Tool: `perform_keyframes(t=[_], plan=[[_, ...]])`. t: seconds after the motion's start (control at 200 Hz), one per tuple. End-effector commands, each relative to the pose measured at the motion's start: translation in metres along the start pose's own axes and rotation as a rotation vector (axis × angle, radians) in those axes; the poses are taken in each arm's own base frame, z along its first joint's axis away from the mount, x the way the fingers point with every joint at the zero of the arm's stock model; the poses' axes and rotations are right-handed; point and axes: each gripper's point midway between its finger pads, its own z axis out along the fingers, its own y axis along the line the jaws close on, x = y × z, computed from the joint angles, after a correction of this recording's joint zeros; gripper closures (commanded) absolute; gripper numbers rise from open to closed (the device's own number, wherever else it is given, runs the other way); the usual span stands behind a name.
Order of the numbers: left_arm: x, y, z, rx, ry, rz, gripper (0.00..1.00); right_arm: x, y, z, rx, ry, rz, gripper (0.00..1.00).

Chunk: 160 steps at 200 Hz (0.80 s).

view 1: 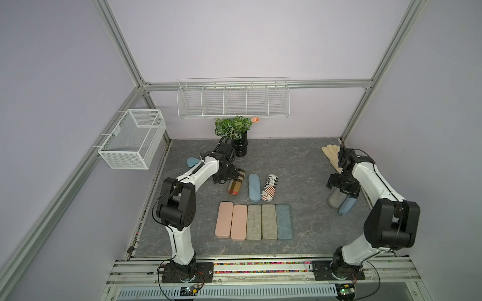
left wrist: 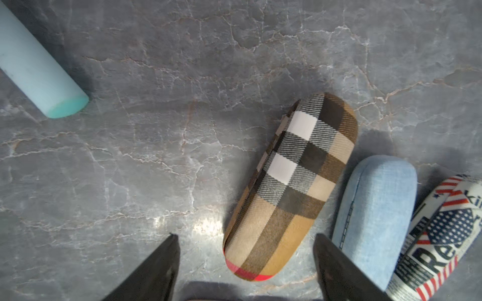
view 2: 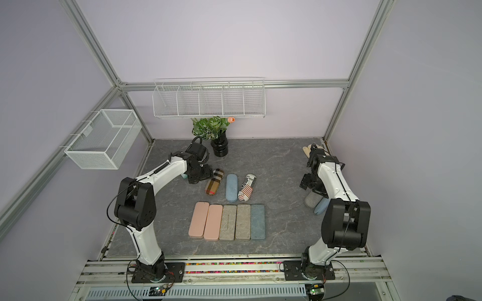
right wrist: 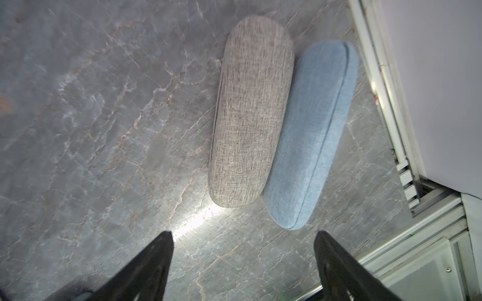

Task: Close the glasses case
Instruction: Pick up the glasses case at the center of the board.

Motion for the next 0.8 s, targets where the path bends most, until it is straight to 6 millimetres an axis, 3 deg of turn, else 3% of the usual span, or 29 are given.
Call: perform_keyframes(t=[0.0, 0.255, 0.67, 0.795], plan=[[-0.008, -0.004, 0.0, 0.021, -0.011, 0.011, 0.19, 0.004, 0.007, 0.02, -0.036, 0.039, 0.018, 0.11], [-0.005, 0.001, 0.001, 0.012, -0.004, 0.008, 0.19, 0.002, 0.008, 0.051, -0.043, 0.078, 0.048, 0.1], [-0.008, 0.003, 0.006, 0.0, 0.008, 0.006, 0.19, -0.007, 0.001, 0.081, -0.068, 0.117, 0.1, 0.09], [-0.008, 0.004, 0.007, -0.008, 0.012, 0.01, 0.19, -0.01, 0.004, 0.086, -0.082, 0.121, 0.092, 0.17]])
